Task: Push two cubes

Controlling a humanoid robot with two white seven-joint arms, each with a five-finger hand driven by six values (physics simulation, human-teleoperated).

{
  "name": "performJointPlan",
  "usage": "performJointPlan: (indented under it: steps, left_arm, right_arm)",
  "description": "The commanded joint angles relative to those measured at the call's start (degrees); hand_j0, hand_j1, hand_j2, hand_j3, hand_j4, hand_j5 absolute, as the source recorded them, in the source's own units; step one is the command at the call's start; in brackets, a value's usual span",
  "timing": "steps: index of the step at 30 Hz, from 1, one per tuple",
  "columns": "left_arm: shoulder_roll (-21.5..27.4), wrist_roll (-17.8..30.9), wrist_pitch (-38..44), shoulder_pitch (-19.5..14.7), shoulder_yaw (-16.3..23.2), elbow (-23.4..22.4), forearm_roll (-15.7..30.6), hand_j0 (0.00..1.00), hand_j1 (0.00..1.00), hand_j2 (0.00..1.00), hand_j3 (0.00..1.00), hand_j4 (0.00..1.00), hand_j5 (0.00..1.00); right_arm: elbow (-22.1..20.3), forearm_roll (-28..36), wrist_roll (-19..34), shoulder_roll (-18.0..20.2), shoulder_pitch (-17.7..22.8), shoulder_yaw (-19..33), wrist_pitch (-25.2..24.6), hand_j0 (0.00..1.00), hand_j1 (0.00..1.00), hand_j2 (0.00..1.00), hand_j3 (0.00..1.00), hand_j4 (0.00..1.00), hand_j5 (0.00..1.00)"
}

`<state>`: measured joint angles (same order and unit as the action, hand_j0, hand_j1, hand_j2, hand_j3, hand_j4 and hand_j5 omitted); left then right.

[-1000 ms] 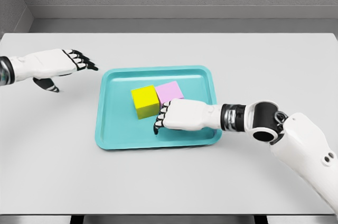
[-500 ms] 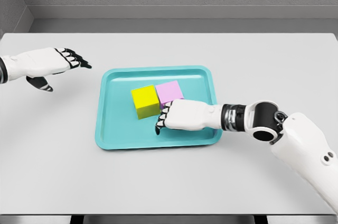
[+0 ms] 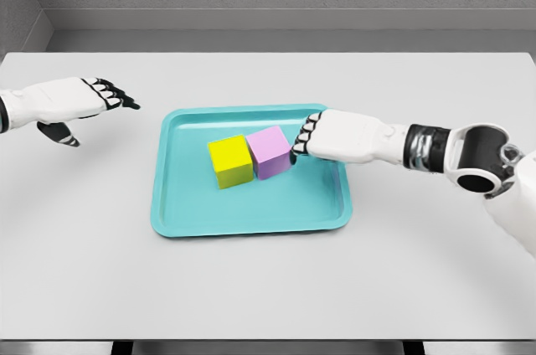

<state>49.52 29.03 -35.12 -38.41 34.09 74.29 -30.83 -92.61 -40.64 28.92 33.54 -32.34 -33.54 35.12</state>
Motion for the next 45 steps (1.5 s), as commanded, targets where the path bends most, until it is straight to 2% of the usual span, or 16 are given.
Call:
performJointPlan:
  steps: [1, 4, 9, 12, 14, 25, 39, 41, 43, 44, 45]
  left_arm:
    - [0.1, 0.0, 0.1, 0.0, -0.1, -0.9, 0.2, 1.00, 1.00, 1.00, 1.00, 1.00, 1.00]
    - [0.0, 0.0, 0.1, 0.0, 0.0, -1.3, 0.2, 1.00, 1.00, 1.00, 1.00, 1.00, 1.00]
    - [0.1, 0.0, 0.1, 0.2, 0.0, -1.3, 0.2, 1.00, 1.00, 1.00, 1.00, 1.00, 1.00]
    - [0.1, 0.0, 0.1, 0.1, -0.1, -1.3, 0.3, 1.00, 1.00, 1.00, 1.00, 1.00, 1.00]
    - [0.1, 0.0, 0.1, 0.1, -0.1, -1.3, 0.3, 1.00, 1.00, 1.00, 1.00, 1.00, 1.00]
    - [0.1, 0.1, 0.1, 0.1, -0.1, -2.1, 0.3, 1.00, 1.00, 1.00, 1.00, 1.00, 1.00]
    - [0.1, 0.1, 0.1, 0.1, -0.3, -2.2, 0.3, 1.00, 1.00, 1.00, 1.00, 1.00, 1.00]
    - [0.1, 0.1, 0.1, 0.0, -0.3, -2.2, 0.3, 1.00, 1.00, 1.00, 1.00, 1.00, 1.00]
    - [0.1, 0.0, 0.1, 0.1, -0.3, -2.2, 0.3, 1.00, 1.00, 1.00, 1.00, 1.00, 1.00]
    - [0.1, 0.1, 0.1, 0.0, -0.3, -2.2, 0.3, 1.00, 1.00, 1.00, 1.00, 1.00, 1.00]
    - [0.1, 0.0, 0.1, 0.0, -0.3, -2.2, 0.3, 1.00, 1.00, 1.00, 1.00, 1.00, 1.00]
  right_arm:
    - [0.3, 0.2, 0.0, 0.1, 0.0, 0.4, -0.1, 0.62, 0.62, 0.62, 0.62, 0.62, 0.62]
    - [3.7, 0.0, 0.0, -0.2, -2.3, 0.2, -0.1, 0.62, 0.62, 0.62, 0.62, 0.62, 0.62]
    - [9.5, -0.6, 0.0, -1.5, -3.8, 0.1, -0.1, 0.62, 0.62, 0.62, 0.62, 0.62, 0.62]
    - [10.4, -0.7, 0.0, -2.5, -4.0, -0.1, -0.1, 0.62, 0.62, 0.62, 0.62, 0.62, 0.62]
    - [11.2, -1.5, 0.0, -4.5, -4.0, -0.5, -0.1, 0.62, 0.62, 0.62, 0.62, 0.62, 0.62]
    - [12.1, -2.2, -0.1, -5.3, -4.0, -2.7, -0.1, 0.62, 0.62, 0.62, 0.62, 0.62, 0.62]
    - [11.9, -2.2, -0.2, -5.6, -4.1, -3.1, -0.1, 0.62, 0.62, 0.62, 0.62, 0.62, 0.62]
    - [12.1, -2.2, -0.1, -5.0, -4.4, -2.4, -0.1, 0.62, 0.62, 0.62, 0.62, 0.62, 0.62]
    - [11.5, -1.5, -0.2, -1.8, -5.0, -1.4, -0.1, 0.62, 0.62, 0.62, 0.62, 0.62, 0.62]
    - [10.5, -1.0, -0.2, 0.1, -4.9, 2.6, -0.1, 0.62, 0.62, 0.62, 0.62, 0.62, 0.62]
    - [8.3, 0.7, -0.2, 2.9, -4.0, 9.4, -0.1, 0.63, 0.63, 0.63, 0.63, 0.63, 0.63]
